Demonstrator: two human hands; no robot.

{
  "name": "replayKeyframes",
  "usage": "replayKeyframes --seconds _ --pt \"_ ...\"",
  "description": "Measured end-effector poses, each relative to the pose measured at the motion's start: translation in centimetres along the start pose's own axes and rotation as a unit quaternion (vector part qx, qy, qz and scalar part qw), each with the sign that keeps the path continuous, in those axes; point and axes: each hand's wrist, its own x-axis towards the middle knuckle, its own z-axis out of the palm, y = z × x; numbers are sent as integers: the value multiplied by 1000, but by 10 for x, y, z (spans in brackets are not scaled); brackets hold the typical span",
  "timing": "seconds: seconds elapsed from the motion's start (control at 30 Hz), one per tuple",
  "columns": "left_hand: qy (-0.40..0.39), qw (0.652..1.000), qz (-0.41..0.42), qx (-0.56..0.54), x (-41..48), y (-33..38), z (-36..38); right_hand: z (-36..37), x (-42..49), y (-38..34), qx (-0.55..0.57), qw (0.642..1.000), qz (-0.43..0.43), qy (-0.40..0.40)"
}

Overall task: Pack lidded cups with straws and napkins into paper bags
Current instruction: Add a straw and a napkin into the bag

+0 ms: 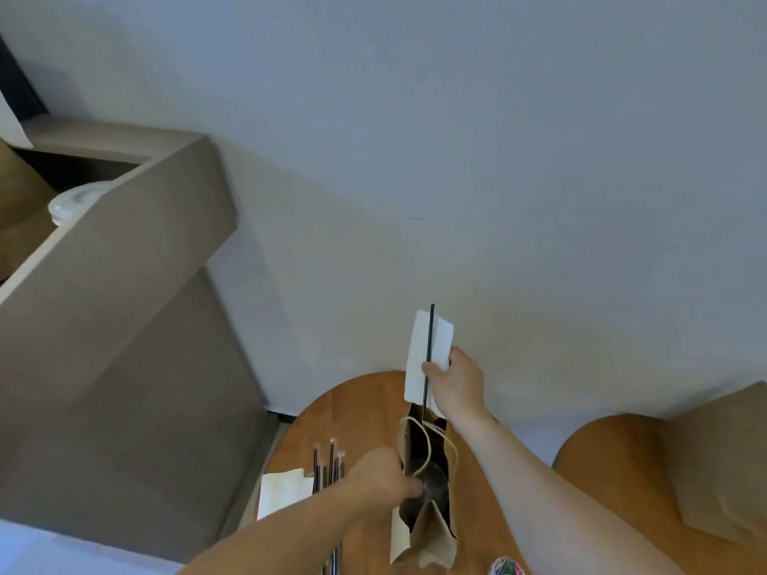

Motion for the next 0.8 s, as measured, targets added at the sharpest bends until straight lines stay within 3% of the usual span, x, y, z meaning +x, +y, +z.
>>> replayKeyframes --seconds 0.2,0.43,0.67,0.8 --pt "41 996 -61 -49 3 0 8 10 -10 29 -116 982 58 -134" --pt "41 989 -85 -111 3 -3 11 -8 -29 54 -356 905 66 -225" --pt "25 992 -77 -92 1 -11 13 32 -48 94 -340 910 94 -219" --pt "59 994 -53 -76 -4 -17 11 49 -41 114 -341 907 135 -206"
